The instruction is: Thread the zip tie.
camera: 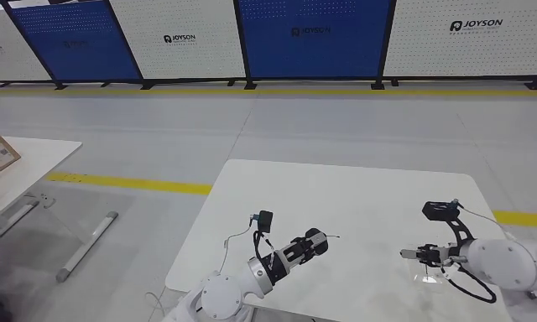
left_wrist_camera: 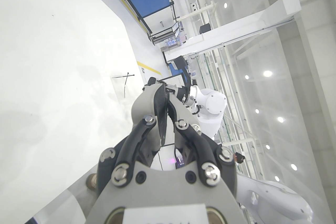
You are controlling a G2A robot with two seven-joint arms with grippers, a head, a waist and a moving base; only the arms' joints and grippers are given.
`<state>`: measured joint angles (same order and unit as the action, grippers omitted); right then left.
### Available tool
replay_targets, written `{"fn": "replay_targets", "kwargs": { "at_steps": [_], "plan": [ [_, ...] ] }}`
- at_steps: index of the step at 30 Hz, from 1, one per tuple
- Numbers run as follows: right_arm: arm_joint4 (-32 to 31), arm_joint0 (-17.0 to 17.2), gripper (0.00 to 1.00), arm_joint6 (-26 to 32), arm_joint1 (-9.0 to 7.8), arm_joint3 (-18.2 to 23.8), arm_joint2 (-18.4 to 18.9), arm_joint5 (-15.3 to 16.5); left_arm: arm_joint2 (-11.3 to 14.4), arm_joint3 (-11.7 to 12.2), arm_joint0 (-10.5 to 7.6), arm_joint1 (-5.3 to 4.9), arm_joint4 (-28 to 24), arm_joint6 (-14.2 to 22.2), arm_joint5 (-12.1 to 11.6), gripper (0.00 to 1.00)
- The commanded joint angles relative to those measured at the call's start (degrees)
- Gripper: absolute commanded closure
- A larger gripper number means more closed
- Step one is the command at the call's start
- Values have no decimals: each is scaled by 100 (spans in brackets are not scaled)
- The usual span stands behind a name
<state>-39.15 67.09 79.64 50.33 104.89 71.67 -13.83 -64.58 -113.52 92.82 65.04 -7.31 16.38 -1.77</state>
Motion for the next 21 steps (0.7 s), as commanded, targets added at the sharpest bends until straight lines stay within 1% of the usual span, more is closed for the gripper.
{"fn": "replay_targets", "kwargs": {
  "at_steps": [1, 3, 5, 6, 8, 9, 10, 12, 13, 21],
  "plan": [
    [0, 0, 0, 0, 0, 0, 0, 1, 0, 0, 0, 0, 0, 0, 0, 100],
    [0, 0, 0, 0, 0, 0, 0, 1, 0, 0, 0, 0, 0, 0, 0, 100],
    [69, 35, 0, -191, 7, 13, 19, 66, 0, 0, 0, 0, 0, 0, 0, 100],
    [102, 25, 0, -189, 6, 34, 32, 133, 0, 0, 0, 0, 0, 0, 0, 100],
    [67, -53, 0, -97, 6, 26, 9, 161, 0, 0, 0, 0, 0, 0, 0, 100],
    [32, -112, 0, -52, 12, -3, -36, 155, 0, 0, 0, 0, 0, 0, 0, 100],
    [25, -212, 0, 0, 29, -129, -136, 130, 0, 0, 0, 0, 0, 0, 0, 100],
    [-113, -397, 0, 0, 43, -344, -413, 183, 0, 0, 0, 0, 0, 0, 0, 100],
    [-131, -431, 0, 0, 45, -367, -453, 189, 0, 0, 0, 0, 0, 0, 0, 100],
    [-131, -431, 0, 0, 45, -367, -453, 189, 0, 0, 0, 0, 0, 0, 0, 100]
  ]
}}
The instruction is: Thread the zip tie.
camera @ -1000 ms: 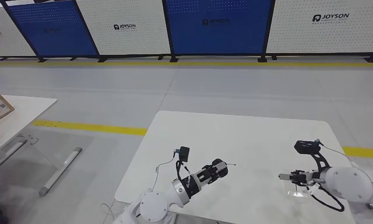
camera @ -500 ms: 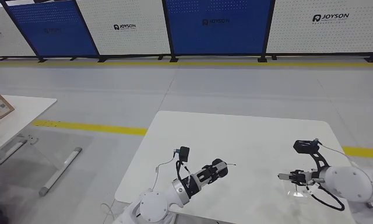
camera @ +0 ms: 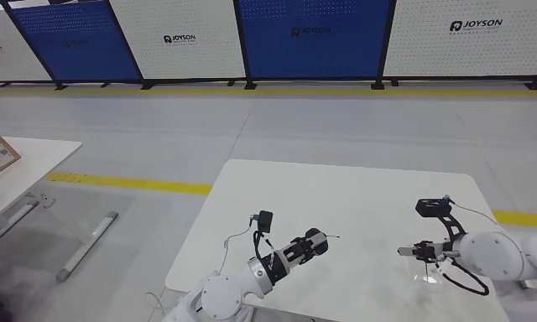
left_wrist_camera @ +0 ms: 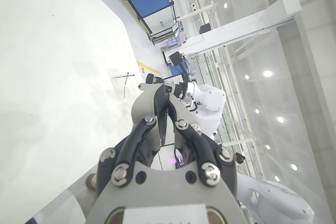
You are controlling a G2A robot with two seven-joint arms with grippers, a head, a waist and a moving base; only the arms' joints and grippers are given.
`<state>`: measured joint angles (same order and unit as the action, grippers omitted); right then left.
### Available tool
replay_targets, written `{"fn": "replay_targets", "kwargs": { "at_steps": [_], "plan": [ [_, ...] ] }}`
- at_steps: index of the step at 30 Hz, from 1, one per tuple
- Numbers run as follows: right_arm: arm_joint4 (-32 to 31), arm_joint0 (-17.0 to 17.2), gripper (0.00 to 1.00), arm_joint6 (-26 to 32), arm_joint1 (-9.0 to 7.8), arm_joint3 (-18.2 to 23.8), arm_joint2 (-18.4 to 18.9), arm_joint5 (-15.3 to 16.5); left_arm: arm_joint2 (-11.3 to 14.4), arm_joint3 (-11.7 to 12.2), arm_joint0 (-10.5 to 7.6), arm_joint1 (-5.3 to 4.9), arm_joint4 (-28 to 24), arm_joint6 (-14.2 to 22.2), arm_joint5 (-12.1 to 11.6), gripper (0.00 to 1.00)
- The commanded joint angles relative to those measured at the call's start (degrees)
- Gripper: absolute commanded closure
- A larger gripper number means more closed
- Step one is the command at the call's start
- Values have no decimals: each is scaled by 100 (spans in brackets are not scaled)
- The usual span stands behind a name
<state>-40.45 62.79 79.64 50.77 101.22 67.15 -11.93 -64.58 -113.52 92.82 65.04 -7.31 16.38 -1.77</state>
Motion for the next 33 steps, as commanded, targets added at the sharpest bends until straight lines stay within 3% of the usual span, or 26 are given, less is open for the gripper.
{"fn": "replay_targets", "kwargs": {
  "at_steps": [1, 6, 9, 10, 23, 25, 33],
  "plan": [
    [0, 0, 0, 0, 0, 0, -1, 0, 0, 0, 0, 0, 0, 0, 0, 100],
    [132, -55, 0, 0, 16, -278, -45, 56, 0, 0, 0, 0, 0, 0, 0, 100],
    [478, -227, 0, 0, -20, -720, -400, 299, 0, 0, 0, 0, 0, 0, 0, 100],
    [514, -336, 0, 0, -30, -793, -452, 246, 0, 0, 0, 0, 0, 0, 0, 100],
    [514, -336, 0, 0, -30, -793, -452, 246, 0, 0, 0, 0, 0, 0, 0, 100],
    [511, -262, 0, -206, -28, -815, -440, 261, 0, 0, 0, 0, 0, 0, 0, 100],
    [161, 227, 0, -156, -196, -221, 240, 15, 0, 0, 0, 0, 0, 0, 0, 100]
  ]
}}
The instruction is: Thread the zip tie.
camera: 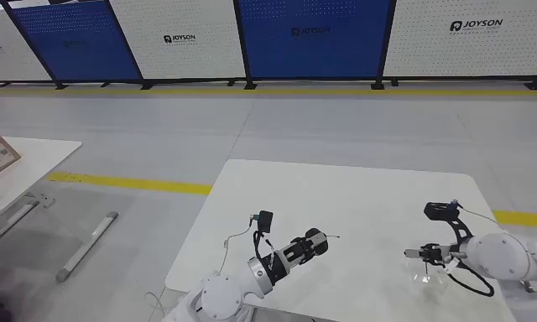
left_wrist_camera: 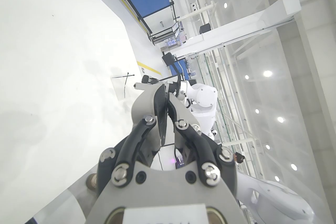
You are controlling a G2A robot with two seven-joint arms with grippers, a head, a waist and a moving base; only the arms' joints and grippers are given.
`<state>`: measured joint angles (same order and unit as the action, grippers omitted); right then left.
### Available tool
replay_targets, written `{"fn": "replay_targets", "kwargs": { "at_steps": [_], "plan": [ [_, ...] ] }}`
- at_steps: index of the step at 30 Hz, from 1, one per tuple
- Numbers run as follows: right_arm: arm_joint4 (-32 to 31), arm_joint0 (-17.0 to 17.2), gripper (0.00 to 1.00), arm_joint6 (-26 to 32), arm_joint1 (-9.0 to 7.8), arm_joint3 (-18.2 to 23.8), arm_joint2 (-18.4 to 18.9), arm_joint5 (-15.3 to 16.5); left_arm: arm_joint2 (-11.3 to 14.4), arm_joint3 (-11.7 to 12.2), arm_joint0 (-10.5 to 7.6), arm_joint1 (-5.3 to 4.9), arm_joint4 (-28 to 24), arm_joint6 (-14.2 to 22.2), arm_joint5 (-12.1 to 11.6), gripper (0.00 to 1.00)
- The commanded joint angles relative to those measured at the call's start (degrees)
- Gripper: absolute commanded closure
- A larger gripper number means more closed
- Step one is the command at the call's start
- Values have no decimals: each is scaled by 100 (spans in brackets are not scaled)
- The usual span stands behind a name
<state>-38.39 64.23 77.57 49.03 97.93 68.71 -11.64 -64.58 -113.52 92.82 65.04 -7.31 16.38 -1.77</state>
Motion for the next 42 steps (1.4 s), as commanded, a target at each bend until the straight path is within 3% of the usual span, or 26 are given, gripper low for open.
{"fn": "replay_targets", "kwargs": {
  "at_steps": [1, 11, 14, 20, 22, 23, 25, 42],
  "plan": [
    [-77, 113, 0, 88, -32, 160, 114, -6, 0, 0, 0, 0, 0, 0, 0, 100],
    [-77, 113, 0, 88, -32, 160, 114, -6, 0, 0, 0, 0, 0, 0, 0, 100],
    [-401, 186, 0, -115, -30, 247, 26, 25, 0, 0, 0, 0, 0, 0, 0, 100],
    [-680, 200, 0, 94, -51, 492, 96, -72, 0, 0, 0, 0, 0, 0, 0, 100],
    [-727, 202, 38, 169, -52, 557, 80, -5, 0, 0, 0, 0, 0, 0, 0, 100],
    [-747, 197, 50, 208, -53, 560, 84, 1, 0, 0, 0, 0, 0, 0, 0, 100],
    [-810, 201, 56, 208, -54, 543, 47, 10, 0, 0, 0, 0, 0, 0, 0, 100],
    [-865, -202, 60, 208, -84, 22, -588, 10, 0, 0, 0, 0, 0, 0, 0, 100]
  ]
}}
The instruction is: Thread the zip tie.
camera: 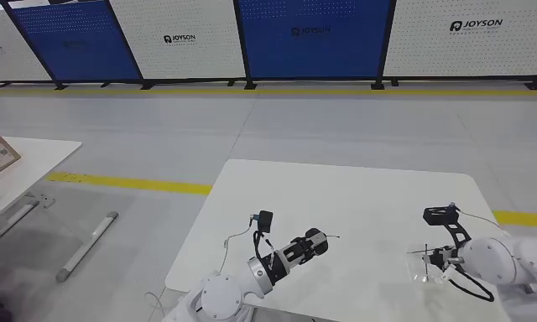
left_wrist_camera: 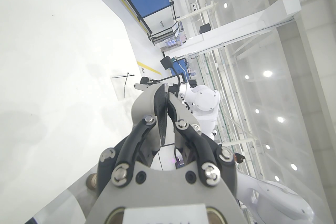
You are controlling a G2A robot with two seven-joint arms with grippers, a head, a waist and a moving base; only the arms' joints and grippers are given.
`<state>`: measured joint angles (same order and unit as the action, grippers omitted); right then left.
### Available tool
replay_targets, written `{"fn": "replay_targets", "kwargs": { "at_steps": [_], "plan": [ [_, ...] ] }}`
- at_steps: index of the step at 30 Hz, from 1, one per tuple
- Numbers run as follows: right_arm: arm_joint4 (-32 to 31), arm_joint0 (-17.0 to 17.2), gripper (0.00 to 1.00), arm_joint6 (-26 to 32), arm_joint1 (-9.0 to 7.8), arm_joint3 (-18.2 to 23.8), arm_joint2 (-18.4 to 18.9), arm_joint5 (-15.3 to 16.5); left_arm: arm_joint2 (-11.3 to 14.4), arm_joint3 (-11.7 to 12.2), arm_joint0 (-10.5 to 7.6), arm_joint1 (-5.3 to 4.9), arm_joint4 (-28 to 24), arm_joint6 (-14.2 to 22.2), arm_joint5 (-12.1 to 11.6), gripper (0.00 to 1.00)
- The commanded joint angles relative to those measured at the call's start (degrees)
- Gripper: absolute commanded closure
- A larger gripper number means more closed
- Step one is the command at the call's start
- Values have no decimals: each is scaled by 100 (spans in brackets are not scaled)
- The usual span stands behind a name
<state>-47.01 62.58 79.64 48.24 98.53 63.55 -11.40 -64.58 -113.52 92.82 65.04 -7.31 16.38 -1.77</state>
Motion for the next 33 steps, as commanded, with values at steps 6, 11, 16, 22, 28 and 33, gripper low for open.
{"fn": "replay_targets", "kwargs": {
  "at_steps": [6, 11, 16, 22, 28, 33],
  "plan": [
    [130, -314, 63, 0, -12, -321, -468, -1, 0, 0, 0, 0, 0, 0, 0, 100],
    [264, -572, 71, 0, -10, -562, -793, -49, 0, 0, 0, 0, 0, 0, 0, 100],
    [401, -785, 75, 0, -15, -780, -1071, -73, 0, 0, 0, 0, 0, 0, 0, 100],
    [620, -988, 79, 0, -43, -977, -1346, -144, 0, 0, 0, 0, 0, 0, 0, 100],
    [843, -1113, 82, 0, -86, -1107, -1562, -290, 0, 0, 0, 0, 0, 0, 0, 100],
    [968, -1237, 80, 0, -109, -1194, -1738, -439, 0, 0, 0, 0, 0, 0, 0, 100]
  ]
}}
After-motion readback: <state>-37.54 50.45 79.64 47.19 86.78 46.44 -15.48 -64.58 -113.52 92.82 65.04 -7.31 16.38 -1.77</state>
